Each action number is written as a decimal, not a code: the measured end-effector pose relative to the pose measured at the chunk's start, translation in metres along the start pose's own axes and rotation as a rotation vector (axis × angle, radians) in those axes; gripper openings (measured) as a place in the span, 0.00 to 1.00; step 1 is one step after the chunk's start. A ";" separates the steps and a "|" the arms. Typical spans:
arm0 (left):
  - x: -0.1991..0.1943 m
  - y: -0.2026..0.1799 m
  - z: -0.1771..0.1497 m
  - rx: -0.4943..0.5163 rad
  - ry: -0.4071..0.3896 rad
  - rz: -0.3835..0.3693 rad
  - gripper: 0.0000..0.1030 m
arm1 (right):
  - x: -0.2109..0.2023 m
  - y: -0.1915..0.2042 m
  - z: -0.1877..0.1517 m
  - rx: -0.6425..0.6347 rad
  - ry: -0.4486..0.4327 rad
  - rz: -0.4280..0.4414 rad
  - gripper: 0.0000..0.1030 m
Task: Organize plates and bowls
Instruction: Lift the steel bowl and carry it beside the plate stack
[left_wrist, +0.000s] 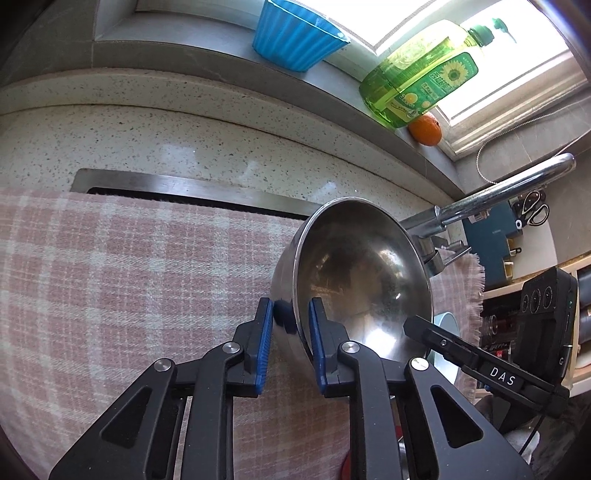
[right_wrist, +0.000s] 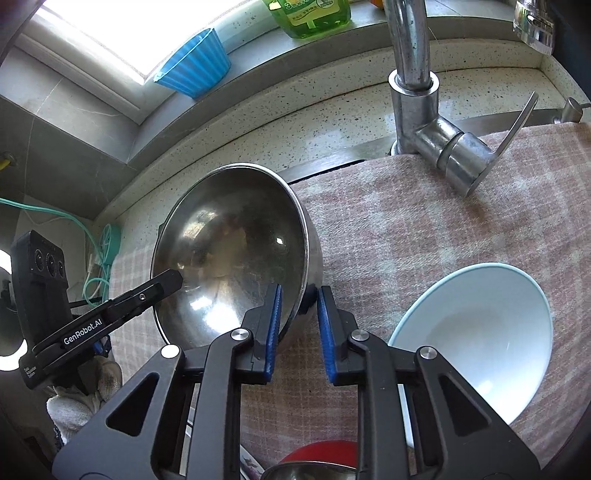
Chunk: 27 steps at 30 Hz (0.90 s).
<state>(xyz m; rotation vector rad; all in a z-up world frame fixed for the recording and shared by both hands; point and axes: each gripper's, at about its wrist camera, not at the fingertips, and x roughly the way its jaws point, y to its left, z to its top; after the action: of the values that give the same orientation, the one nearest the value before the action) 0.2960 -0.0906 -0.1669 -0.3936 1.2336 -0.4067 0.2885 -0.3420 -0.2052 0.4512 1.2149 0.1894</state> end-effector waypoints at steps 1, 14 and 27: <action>-0.002 0.001 -0.001 -0.004 -0.003 -0.002 0.17 | -0.001 0.001 -0.001 -0.002 -0.001 0.001 0.20; -0.060 0.008 -0.024 -0.011 -0.110 -0.004 0.17 | -0.031 0.043 -0.025 -0.104 -0.029 0.059 0.20; -0.121 0.046 -0.068 -0.088 -0.222 0.020 0.17 | -0.036 0.102 -0.064 -0.231 0.007 0.136 0.20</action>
<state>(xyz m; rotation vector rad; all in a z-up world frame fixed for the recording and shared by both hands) 0.2015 0.0046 -0.1102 -0.4881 1.0408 -0.2836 0.2268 -0.2488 -0.1476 0.3319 1.1536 0.4434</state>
